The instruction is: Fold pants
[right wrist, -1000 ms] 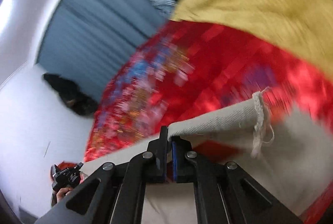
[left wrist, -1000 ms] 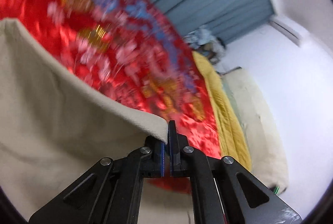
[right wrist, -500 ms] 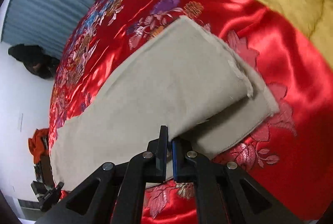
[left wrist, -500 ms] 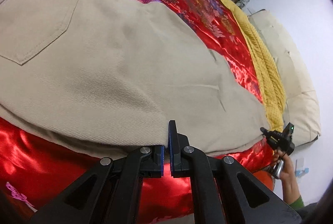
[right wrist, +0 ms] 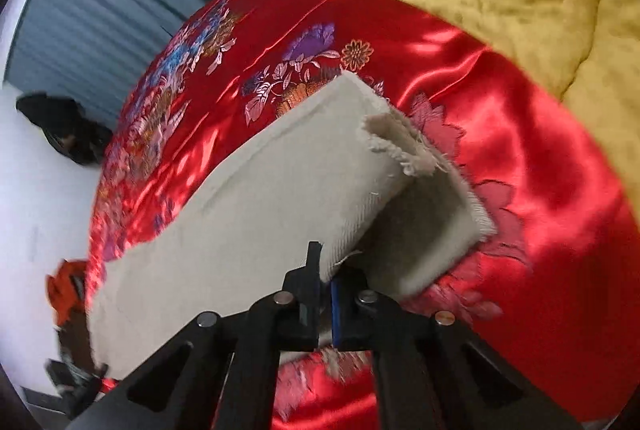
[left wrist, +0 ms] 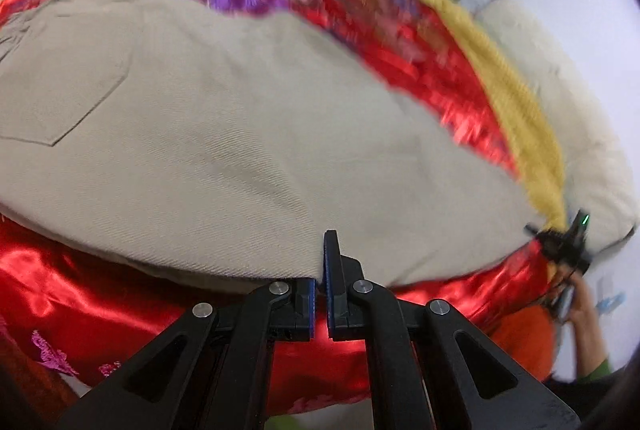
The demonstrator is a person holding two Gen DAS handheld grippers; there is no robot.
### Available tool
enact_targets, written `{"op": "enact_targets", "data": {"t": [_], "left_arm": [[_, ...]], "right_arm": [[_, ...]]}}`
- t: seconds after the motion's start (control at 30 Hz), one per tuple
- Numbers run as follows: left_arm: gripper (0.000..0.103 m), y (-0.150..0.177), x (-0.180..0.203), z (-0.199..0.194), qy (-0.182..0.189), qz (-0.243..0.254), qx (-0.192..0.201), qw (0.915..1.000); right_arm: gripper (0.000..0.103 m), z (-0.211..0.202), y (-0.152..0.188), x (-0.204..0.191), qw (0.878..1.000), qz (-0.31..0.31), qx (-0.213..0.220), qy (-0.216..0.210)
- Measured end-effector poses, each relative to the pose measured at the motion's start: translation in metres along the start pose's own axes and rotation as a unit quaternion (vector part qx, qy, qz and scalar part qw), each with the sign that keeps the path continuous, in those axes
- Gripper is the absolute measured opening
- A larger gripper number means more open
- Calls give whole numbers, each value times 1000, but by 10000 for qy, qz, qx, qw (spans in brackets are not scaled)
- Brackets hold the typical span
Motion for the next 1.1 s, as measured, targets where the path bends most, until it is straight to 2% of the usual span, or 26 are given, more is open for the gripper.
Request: {"op": "enact_targets", "data": {"t": [0.07,0.13,0.2,0.23,0.27,0.3,0.37,0.43,0.53,0.6,0.67,0.7,0.73,0.77,0.8,0.83,0.87,0.93,1.0,1.03,1.1], "left_arm": [[3,2,0,9,-196,102,-175,9996],[6,3,4,4,-366,241,-207,9988],[17,9,9,-10,-549,368,-240,9975],[18,13,12,-18,-601,410,-206,9971],[23,18,16,-30,-631,463,-122,9969],[29,21,23,-41,-624,531,8,9966],[35,20,36,-56,-568,703,244,9956],[35,7,60,-55,-274,926,309,9948],[35,-17,105,-28,126,1326,271,9907],[37,-29,146,6,213,1882,177,9817],[37,-31,169,40,96,2123,-3,9772],[37,-30,177,65,6,2165,-263,9759],[36,-20,183,98,-176,2290,-721,9706],[36,-7,185,127,-482,2504,-1100,9607],[37,2,187,137,-790,2752,-1026,9526],[37,10,194,140,-1048,3106,-692,9422],[37,14,198,138,-1155,3231,-590,9374],[40,12,198,128,-945,3028,-727,9456],[53,5,190,113,-429,2590,-862,9611],[55,3,183,102,-246,2369,-817,9678],[64,0,169,78,-102,2137,-624,9749]], "right_arm": [[3,14,1,12,9996,179,-201,116],[5,13,0,13,9995,176,-205,139],[28,0,-1,13,9997,188,-164,48],[37,-6,0,14,9997,208,-105,-37],[50,-20,0,19,9995,292,73,-131],[52,-29,-1,24,9991,353,195,-138],[52,-39,-3,36,9978,557,308,-207],[53,-37,-4,47,9960,790,255,-333],[53,-16,-7,58,9923,1080,14,-612],[53,-3,-9,60,9914,1179,-81,-560],[53,1,-13,61,9897,1277,76,-646],[52,2,-15,59,9895,1261,136,-687],[47,2,-16,59,9898,1236,168,-687],[23,3,-18,59,9904,1194,208,-669],[11,5,-19,59,9904,1172,195,-710],[11,6,-20,59,9898,1193,187,-760],[9,3,-20,56,9899,1166,228,-777],[7,-13,-19,45,9923,889,467,-728],[7,-37,-16,27,9939,526,745,-626],[7,-51,-13,14,9936,303,914,-592],[7,-77,-6,-16,9915,-205,1196,-475]]}}
Point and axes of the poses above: each gripper's, at about its wrist camera, not at the fingertips, and z roughly the way its jaws point, x to its right, y to its underside, the point moved 4 cm from there along z, roughly the way its jaws point, and after that the axes turned 9 degrees about -x, right-handed, at the moved point
